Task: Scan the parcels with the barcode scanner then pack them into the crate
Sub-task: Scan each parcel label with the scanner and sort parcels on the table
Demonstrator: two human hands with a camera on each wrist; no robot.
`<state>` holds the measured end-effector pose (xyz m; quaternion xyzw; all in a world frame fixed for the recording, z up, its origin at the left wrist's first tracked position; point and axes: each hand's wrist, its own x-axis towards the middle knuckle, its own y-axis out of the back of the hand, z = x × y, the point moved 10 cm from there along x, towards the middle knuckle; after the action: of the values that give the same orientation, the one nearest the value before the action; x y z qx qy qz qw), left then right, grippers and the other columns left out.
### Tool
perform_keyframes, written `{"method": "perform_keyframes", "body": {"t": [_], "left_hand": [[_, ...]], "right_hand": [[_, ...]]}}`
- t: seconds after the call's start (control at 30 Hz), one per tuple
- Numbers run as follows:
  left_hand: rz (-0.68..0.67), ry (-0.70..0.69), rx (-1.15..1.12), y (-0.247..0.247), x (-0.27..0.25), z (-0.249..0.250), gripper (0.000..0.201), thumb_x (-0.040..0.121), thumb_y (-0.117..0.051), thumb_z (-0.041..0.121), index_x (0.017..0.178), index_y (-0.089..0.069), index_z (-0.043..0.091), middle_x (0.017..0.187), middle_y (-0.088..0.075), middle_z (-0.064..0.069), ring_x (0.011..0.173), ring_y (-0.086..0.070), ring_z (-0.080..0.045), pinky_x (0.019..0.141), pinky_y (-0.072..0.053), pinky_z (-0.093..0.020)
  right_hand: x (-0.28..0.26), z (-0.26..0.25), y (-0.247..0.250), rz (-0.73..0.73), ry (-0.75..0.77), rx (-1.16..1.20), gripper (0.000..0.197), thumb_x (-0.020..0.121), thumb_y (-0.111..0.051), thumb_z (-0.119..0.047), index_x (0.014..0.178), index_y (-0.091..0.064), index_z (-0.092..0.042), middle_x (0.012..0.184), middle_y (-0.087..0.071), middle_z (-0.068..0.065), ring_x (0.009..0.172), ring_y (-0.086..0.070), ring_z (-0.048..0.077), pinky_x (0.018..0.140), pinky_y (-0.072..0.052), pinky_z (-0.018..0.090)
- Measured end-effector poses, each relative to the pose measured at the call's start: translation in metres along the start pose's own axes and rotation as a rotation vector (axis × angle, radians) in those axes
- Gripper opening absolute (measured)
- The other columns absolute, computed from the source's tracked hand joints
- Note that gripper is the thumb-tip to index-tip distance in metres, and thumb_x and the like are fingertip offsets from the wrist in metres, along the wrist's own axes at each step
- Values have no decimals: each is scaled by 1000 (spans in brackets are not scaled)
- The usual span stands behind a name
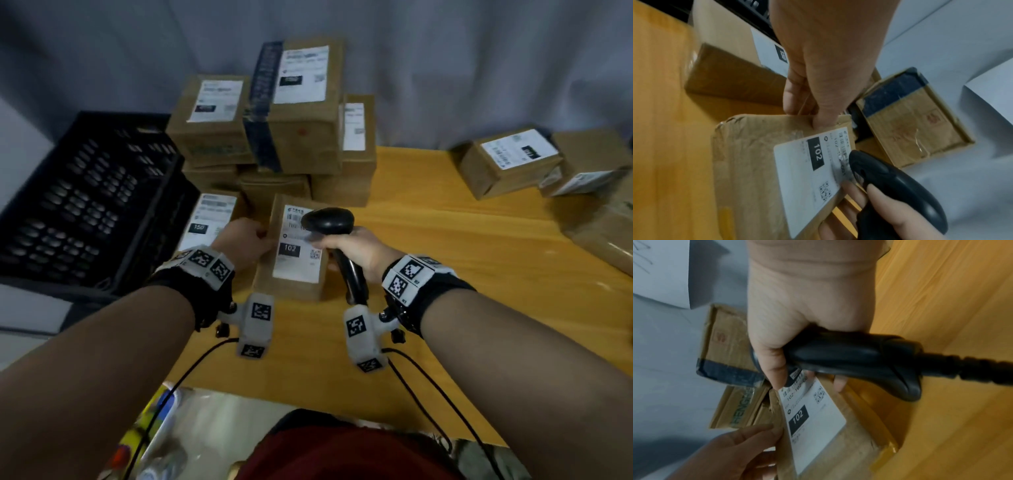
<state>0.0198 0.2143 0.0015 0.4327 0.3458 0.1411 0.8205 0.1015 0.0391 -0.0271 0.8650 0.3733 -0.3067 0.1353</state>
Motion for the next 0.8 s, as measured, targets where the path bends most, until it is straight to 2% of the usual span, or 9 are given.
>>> {"method": "perform_keyframes", "body": {"t": [0.1, 0.2, 0.33, 0.4, 0.47, 0.57, 0.67, 0.73, 0.8], "left_hand": [[74, -21, 104, 21, 7, -18, 26, 91, -56, 25, 98, -69, 3, 101, -68, -14, 91, -63, -28, 81, -52, -39], [89, -1, 127, 26, 14, -33, 24, 92, -54, 22, 105, -66, 6, 105, -65, -12, 96, -59, -27, 72, -42, -31], [56, -18, 109, 23, 19, -33, 38, 95, -52, 25, 126, -57, 6, 122, -61, -13, 115, -55, -28, 81, -41, -30], [65, -23, 87, 24, 20, -33, 41, 95, -51, 26, 131, -54, 7, 127, -59, -13, 116, -54, -27, 84, -41, -28], [86, -52, 74, 27, 20, -27, 34, 95, -51, 23, 123, -60, 7, 121, -62, -12, 111, -56, -27, 82, -43, -29], [96, -93, 60, 28, 18, -11, 18, 93, -49, 19, 89, -62, 7, 92, -63, -10, 88, -58, -26, 66, -39, -28], [68, -125, 14, 19, 20, 13, 24, 91, -49, 18, 70, -56, 9, 71, -58, -7, 70, -54, -22, 61, -41, -29], [56, -160, 10, 11, 21, 37, 27, 91, -50, 21, 67, -56, 10, 68, -56, -4, 70, -54, -22, 62, -41, -30], [33, -193, 27, 0, 19, 66, 26, 93, -49, 24, 81, -63, 5, 78, -60, -9, 75, -55, -23, 65, -43, -33]], "right_hand": [[12, -10, -28, 3, 13, -4, 22, 75, -80, -19, 94, -71, -13, 92, -66, 12, 84, -61, 27, 87, -53, 40], [26, -13, -46, 18, -10, -33, 36, 69, -83, -25, 101, -72, -14, 99, -71, 11, 93, -66, 30, 94, -52, 44], [39, -15, -60, 19, -17, -50, 55, 54, -85, -36, 104, -72, -17, 101, -72, 7, 99, -65, 30, 96, -51, 47], [40, -16, -61, 24, -9, -39, 48, 63, -85, -31, 106, -70, -15, 102, -71, 6, 98, -64, 27, 95, -52, 44], [41, -16, -55, 40, 2, -7, 36, 73, -82, -23, 106, -69, -14, 102, -70, 8, 96, -64, 24, 93, -53, 43], [36, -17, -34, 83, 20, 53, 33, 78, -79, -18, 107, -68, -8, 105, -69, 13, 89, -68, 26, 81, -59, 40], [23, -18, -2, 117, 39, 68, 30, 81, -76, -16, 105, -67, -2, 93, -66, 14, 75, -67, 26, 66, -55, 33], [11, -18, 30, 175, 48, 71, 29, 82, -75, -14, 105, -67, 2, 88, -65, 14, 70, -64, 24, 62, -55, 31], [-5, -15, 65, 250, 53, 79, 30, 83, -74, -13, 106, -66, 4, 87, -64, 14, 67, -62, 23, 63, -56, 32]]}}
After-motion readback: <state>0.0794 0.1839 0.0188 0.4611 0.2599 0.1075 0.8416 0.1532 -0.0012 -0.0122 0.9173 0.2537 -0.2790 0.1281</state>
